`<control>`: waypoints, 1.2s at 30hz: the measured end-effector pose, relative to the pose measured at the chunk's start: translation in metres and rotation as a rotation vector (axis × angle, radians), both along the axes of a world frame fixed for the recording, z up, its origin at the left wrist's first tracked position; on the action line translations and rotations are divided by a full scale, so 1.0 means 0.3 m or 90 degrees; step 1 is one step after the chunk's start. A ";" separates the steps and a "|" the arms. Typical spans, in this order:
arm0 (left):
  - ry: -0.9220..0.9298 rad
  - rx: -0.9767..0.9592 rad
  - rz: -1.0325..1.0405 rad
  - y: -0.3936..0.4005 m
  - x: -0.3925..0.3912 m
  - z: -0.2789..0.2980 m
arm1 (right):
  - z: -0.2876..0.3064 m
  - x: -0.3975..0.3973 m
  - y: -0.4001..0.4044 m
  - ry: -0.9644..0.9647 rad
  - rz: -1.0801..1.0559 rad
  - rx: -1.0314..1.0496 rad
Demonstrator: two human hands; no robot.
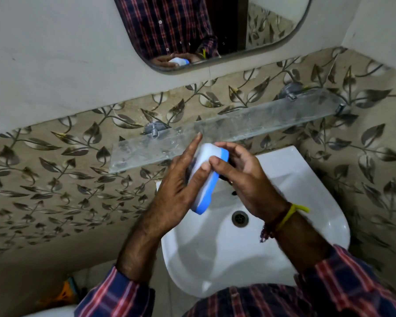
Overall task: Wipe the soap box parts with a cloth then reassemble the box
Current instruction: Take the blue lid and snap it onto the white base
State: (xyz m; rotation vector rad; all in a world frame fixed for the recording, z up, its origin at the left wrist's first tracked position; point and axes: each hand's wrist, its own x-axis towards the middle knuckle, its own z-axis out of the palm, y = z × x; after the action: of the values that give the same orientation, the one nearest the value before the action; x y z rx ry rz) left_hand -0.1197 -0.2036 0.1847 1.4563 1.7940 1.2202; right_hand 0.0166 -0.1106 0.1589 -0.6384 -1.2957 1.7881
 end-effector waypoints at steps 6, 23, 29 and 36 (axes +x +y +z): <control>-0.088 0.011 0.037 0.039 -0.006 0.019 | 0.033 0.021 0.072 0.043 -0.133 0.003; 0.092 0.141 0.161 0.360 -0.084 0.033 | 0.035 0.053 0.374 -0.349 -0.229 0.452; 0.118 0.073 0.166 0.415 -0.091 -0.010 | 0.008 0.043 0.412 -0.494 -0.270 0.502; 0.193 0.056 0.184 0.426 -0.099 -0.040 | -0.022 0.035 0.410 -0.510 -0.273 0.478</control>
State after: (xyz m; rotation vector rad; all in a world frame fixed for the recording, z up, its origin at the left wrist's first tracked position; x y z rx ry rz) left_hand -0.1494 -0.0757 0.1728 1.5380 2.2430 1.2836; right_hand 0.0271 0.0126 0.1523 -1.1182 -1.9979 0.5856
